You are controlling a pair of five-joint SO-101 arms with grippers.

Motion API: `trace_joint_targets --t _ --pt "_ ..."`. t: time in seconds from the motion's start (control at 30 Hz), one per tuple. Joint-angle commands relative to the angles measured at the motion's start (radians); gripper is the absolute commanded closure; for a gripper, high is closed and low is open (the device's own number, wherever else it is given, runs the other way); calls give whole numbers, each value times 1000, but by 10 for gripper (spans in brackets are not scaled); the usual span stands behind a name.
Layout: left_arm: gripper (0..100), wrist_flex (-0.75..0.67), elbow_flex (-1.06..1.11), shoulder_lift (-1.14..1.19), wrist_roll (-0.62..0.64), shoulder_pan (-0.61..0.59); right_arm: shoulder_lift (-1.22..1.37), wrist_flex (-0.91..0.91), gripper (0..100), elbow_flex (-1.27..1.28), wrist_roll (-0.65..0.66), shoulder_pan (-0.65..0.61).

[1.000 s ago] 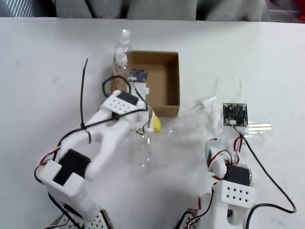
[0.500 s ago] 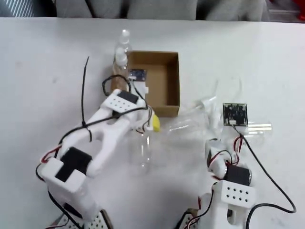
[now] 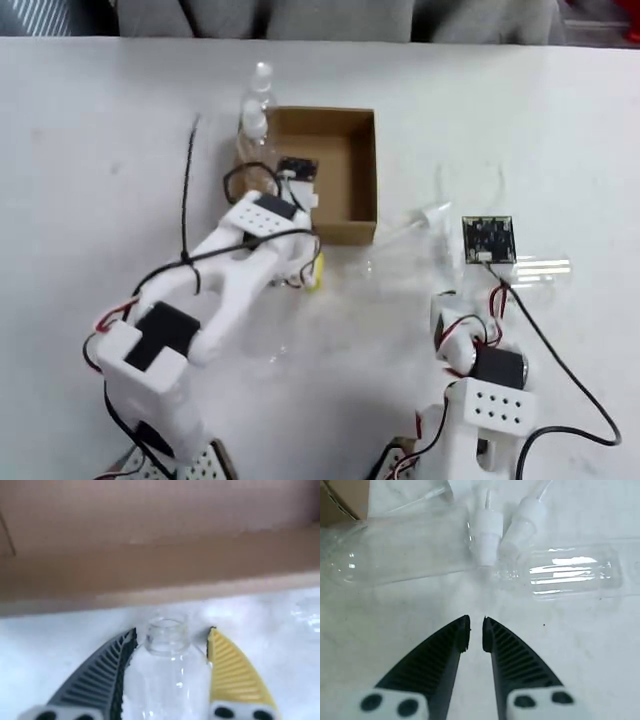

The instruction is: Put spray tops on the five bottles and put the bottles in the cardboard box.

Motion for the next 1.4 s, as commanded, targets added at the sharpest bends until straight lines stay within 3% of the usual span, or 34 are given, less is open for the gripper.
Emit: trace_joint_targets --t 0.0,0.27,0.47,0.57,0.8,1.0,1.07,1.23,1.37 --pt "982 60 -11 -8 -17 -31 -7 -19 964 -8 12 -10" --pt "980 72 -2 -50 -74 -76 -5 -19 964 -8 14 -10" --pt "980 3 149 -223 -75 -82 -5 -19 964 -8 14 -10" --pt "980 -54 238 -303 -138 -82 -5 -19 964 -8 14 -10" --pt "976 -161 385 -394 -189 -211 -15 -19 964 3 14 -10" --pt "976 -169 404 -392 -189 -283 -15 -19 964 3 14 -10" --pt "954 -164 404 -392 -189 -283 -15 -19 964 3 14 -10" --pt "785 -157 420 -397 -187 -283 -15 -19 965 3 14 -10" --pt "803 -157 422 -400 -184 -285 -15 -19 965 3 14 -10"
